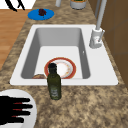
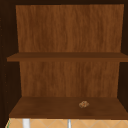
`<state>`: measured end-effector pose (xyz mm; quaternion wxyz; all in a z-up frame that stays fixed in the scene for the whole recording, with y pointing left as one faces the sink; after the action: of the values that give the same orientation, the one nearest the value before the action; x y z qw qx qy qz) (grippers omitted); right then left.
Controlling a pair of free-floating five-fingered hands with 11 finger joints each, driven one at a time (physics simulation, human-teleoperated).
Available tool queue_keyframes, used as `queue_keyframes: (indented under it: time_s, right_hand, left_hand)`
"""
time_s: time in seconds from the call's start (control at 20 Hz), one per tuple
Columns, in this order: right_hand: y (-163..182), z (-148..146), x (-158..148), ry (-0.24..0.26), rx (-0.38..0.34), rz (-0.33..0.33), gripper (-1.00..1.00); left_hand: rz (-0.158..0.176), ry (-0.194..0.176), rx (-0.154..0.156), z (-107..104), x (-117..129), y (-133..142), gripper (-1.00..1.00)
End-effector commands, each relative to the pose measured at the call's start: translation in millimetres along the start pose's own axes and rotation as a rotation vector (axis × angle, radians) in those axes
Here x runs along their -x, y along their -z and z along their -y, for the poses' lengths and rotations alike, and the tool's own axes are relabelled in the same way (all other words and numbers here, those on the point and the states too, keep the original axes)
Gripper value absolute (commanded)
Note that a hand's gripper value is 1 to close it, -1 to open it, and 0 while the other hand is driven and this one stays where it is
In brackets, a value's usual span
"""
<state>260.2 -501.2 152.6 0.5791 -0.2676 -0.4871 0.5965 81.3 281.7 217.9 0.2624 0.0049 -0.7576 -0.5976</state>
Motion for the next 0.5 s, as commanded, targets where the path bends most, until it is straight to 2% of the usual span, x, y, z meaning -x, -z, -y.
queue_keyframes:
  time_s: [0.0,0.15,0.45]
  right_hand:
    - [0.1,2.4,-19.1,0.008,0.061,-0.043,-1.0]
    - [4.9,5.1,-37.6,-0.002,0.053,-0.053,-1.0]
    - [-27.6,47.1,-41.3,-0.037,0.068,-0.057,-1.0]
  left_hand:
    - [0.0,0.0,0.0,0.0,0.0,0.0,0.0]
    - [0.0,0.0,0.0,0.0,0.0,0.0,0.0]
    - [0.0,0.0,0.0,0.0,0.0,0.0,0.0]
